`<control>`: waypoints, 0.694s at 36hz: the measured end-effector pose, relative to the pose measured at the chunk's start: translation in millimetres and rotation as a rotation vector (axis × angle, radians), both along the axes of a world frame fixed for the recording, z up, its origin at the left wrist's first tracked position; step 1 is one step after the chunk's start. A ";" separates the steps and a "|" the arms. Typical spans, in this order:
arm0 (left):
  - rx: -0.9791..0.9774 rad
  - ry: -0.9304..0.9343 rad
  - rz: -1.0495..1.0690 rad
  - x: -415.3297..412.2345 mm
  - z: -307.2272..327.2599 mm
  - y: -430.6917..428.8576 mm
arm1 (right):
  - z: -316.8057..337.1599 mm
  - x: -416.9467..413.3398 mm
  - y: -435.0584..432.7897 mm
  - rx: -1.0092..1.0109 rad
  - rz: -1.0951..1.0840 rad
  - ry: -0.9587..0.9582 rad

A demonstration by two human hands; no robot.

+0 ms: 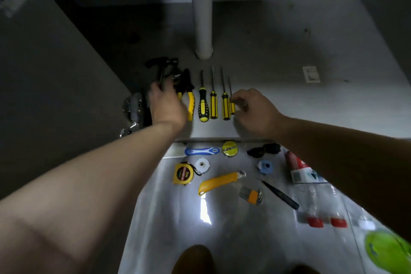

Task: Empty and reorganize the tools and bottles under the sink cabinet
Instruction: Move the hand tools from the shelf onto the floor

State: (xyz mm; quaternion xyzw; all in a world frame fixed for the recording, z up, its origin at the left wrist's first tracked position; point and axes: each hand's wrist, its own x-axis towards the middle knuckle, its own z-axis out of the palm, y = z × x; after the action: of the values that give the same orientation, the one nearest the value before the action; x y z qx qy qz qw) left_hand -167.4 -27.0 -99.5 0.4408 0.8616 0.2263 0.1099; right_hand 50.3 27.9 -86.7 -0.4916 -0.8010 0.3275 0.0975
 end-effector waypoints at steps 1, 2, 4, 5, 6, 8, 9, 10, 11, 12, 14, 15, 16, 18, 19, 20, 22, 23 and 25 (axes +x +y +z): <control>-0.044 -0.021 0.059 -6.5 -0.4 8.9 | -3.7 -6.3 2.0 -0.028 -0.018 0.003; -0.101 -0.035 0.117 -12.7 -1.7 16.2 | -7.5 -11.7 3.3 -0.051 -0.034 -0.001; -0.222 -0.051 0.184 -23.2 -4.5 24.7 | -14.6 -18.5 3.4 -0.065 -0.051 -0.025; -0.258 -0.053 0.187 -26.5 -5.8 26.8 | -17.1 -19.6 2.4 -0.060 -0.062 -0.034; -0.277 -0.039 0.176 -28.9 -7.3 28.3 | -18.7 -20.0 0.8 -0.046 -0.078 -0.047; -0.330 0.058 0.144 -29.9 -9.7 30.0 | -19.6 -19.9 -3.1 0.002 -0.120 -0.091; -0.355 0.098 0.138 -28.3 -9.6 30.6 | -19.2 -19.4 -4.8 0.023 -0.140 -0.118; -0.365 0.116 0.141 -27.7 -9.8 31.5 | -18.5 -18.7 -6.2 0.041 -0.157 -0.141; -0.365 0.095 0.159 -28.0 -10.5 33.5 | -17.7 -17.0 -7.3 0.052 -0.173 -0.163; -0.359 0.051 0.177 -28.6 -10.6 35.5 | -16.5 -14.6 -8.5 0.052 -0.187 -0.188; -0.332 -0.028 0.207 -30.4 -10.8 36.7 | -14.0 -7.4 -9.9 0.022 -0.203 -0.235; -0.316 -0.063 0.219 -30.3 -10.5 37.1 | -12.5 -2.7 -10.6 0.000 -0.209 -0.249; -0.299 -0.090 0.224 -29.1 -10.1 36.9 | -11.0 2.3 -11.7 -0.022 -0.219 -0.255; -0.246 -0.112 0.258 -22.5 -7.6 33.1 | -7.1 13.7 -13.7 -0.054 -0.238 -0.252; -0.219 -0.113 0.280 -18.7 -5.8 29.5 | -4.7 19.8 -14.9 -0.065 -0.236 -0.244; -0.185 -0.109 0.296 -14.3 -4.0 24.6 | -1.9 26.2 -16.7 -0.073 -0.226 -0.226; -0.077 -0.122 0.261 -2.0 -1.2 10.1 | 4.4 40.8 -23.3 -0.091 -0.197 -0.158; -0.002 -0.156 0.210 5.7 -1.6 0.7 | 7.8 48.6 -28.5 -0.107 -0.183 -0.114; 0.158 -0.256 0.099 24.9 -3.0 -23.4 | 12.5 65.1 -42.7 -0.151 -0.150 -0.066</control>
State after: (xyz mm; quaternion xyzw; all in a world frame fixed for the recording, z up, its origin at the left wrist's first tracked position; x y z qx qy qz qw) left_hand -142.5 -50.4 -102.5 0.3726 0.8407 0.3531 0.1726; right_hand 115.5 -14.8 -74.2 -0.5665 -0.7378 0.3625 0.0579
